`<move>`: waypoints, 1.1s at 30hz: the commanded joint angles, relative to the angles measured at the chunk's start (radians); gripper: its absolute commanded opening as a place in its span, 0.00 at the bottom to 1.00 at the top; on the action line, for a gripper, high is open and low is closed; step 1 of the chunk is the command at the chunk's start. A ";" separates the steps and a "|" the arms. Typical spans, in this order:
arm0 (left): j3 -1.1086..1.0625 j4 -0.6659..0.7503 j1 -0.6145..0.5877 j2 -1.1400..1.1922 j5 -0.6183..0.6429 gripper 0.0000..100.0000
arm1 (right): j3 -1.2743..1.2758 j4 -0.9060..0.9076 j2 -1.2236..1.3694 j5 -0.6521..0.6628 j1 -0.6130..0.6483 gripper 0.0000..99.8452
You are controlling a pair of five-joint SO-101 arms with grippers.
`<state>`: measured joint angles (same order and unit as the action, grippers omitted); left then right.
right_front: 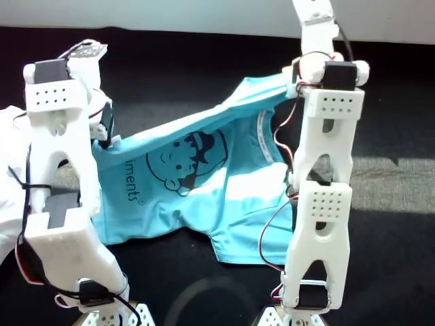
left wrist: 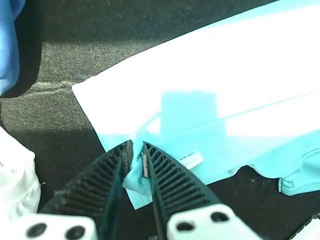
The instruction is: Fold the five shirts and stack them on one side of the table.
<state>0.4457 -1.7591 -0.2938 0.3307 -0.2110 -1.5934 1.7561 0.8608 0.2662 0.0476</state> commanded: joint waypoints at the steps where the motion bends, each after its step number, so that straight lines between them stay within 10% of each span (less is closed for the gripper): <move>1: -0.081 0.017 -0.015 -0.140 -0.011 0.02 | 0.251 0.013 -0.236 -0.038 0.021 0.01; 21: -0.719 0.176 -0.025 -0.532 -0.103 0.02 | 2.043 -0.489 -1.230 -0.023 0.104 0.01; 33: -0.958 0.318 -0.074 -0.568 -0.164 0.02 | 2.439 -0.504 -1.612 0.075 0.088 0.01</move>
<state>-0.4795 -1.4814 -0.3567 -0.2171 -0.3675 0.8017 1.2651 -0.6767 0.3138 0.1504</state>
